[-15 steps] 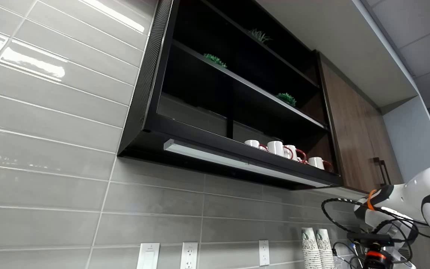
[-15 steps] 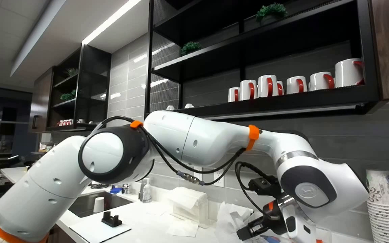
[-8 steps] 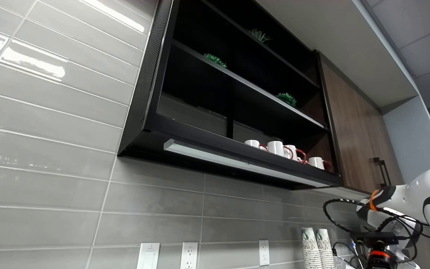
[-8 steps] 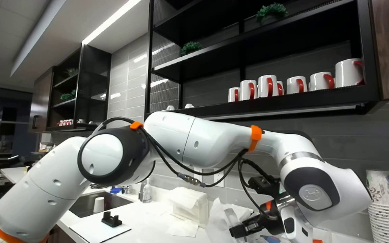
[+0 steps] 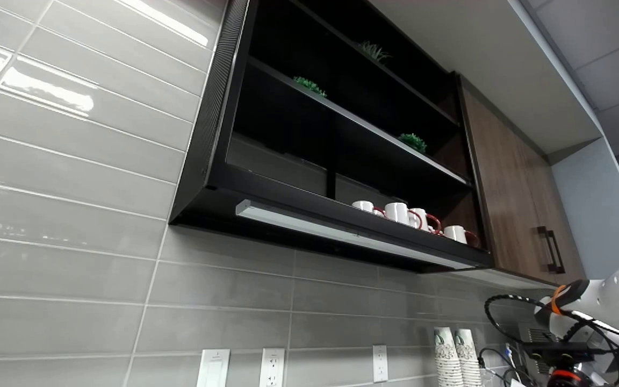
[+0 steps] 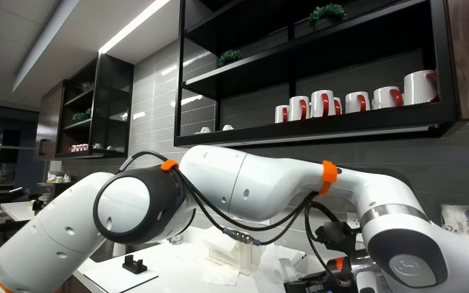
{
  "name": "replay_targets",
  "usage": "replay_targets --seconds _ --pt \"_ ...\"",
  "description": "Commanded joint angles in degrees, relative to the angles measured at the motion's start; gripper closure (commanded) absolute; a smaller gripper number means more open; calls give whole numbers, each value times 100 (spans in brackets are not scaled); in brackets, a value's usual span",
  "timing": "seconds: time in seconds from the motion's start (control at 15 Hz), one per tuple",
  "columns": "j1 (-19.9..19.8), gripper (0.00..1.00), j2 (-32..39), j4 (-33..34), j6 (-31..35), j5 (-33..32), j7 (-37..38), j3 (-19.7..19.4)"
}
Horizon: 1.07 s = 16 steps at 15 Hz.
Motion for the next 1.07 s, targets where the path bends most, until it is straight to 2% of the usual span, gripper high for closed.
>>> replay_targets --seconds 0.0,0.2,0.33,0.53,0.73,1.0 --pt "-108 98 232 293 9 223 101 101" --pt "-30 98 114 278 162 61 -158 101" --pt "164 98 -101 264 251 -358 -472 29" --pt "589 98 -694 -157 639 -1011 -932 -132" --pt "1145 98 -1456 -842 1310 -1721 -1300 -224" --pt "1949 98 -2464 -1871 2583 -2604 -1535 -223"
